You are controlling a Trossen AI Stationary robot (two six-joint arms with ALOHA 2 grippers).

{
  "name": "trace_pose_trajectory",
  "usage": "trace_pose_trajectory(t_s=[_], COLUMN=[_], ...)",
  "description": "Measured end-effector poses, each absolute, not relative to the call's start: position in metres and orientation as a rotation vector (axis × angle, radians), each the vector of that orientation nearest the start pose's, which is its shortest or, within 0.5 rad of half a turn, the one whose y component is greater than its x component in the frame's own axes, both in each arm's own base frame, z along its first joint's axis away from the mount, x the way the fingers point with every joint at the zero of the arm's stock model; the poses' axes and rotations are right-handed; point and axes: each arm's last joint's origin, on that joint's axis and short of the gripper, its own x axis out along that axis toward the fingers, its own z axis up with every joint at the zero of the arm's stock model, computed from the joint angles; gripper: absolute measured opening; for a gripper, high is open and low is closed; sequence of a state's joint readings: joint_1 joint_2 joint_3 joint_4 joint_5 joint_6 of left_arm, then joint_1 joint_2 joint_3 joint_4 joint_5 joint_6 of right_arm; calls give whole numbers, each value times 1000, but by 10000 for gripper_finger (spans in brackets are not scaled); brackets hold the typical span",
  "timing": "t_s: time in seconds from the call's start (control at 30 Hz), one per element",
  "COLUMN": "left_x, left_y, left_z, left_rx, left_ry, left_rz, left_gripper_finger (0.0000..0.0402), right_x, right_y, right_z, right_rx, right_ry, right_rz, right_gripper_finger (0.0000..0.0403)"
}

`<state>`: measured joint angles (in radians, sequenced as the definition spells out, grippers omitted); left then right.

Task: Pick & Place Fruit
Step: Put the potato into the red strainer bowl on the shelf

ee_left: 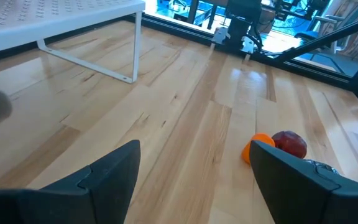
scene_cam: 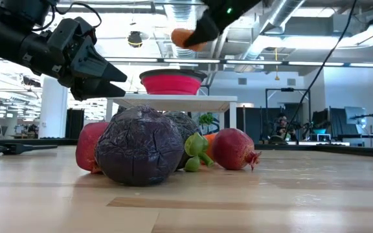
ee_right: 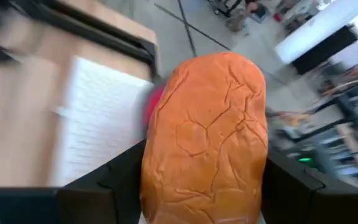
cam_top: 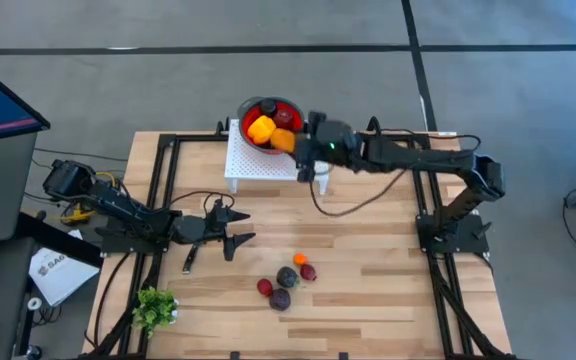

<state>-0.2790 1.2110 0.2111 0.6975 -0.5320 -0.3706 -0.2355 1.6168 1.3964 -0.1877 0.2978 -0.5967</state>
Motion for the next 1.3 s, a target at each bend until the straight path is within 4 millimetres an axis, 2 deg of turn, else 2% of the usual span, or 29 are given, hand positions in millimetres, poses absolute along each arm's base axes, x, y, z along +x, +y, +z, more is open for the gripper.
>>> trace_pose_trajectory(t_s=[0.13, 0.23, 0.43, 0.6, 0.93, 1.3], left_x=[195, 195, 195, 195, 195, 195], left_y=[-41, -41, -41, -41, -41, -41], left_z=[149, 149, 149, 149, 150, 150], left_rx=[-247, -247, -247, -248, -249, -250], left_ry=[228, 228, 227, 227, 223, 221], left_rz=[299, 298, 298, 298, 297, 297], left_gripper_finger=[294, 294, 294, 294, 294, 294], right_x=[369, 375, 391, 392, 390, 388], right_y=[-125, -137, -145, -144, -143, -153], right_z=[327, 324, 325, 330, 333, 328], right_rx=[-713, -836, -1044, -1147, -1156, -1013], right_ry=[684, 808, 960, 1022, 1007, 951], right_rz=[-398, -397, -366, -327, -289, -266], right_gripper_finger=[240, 240, 240, 240, 240, 258])
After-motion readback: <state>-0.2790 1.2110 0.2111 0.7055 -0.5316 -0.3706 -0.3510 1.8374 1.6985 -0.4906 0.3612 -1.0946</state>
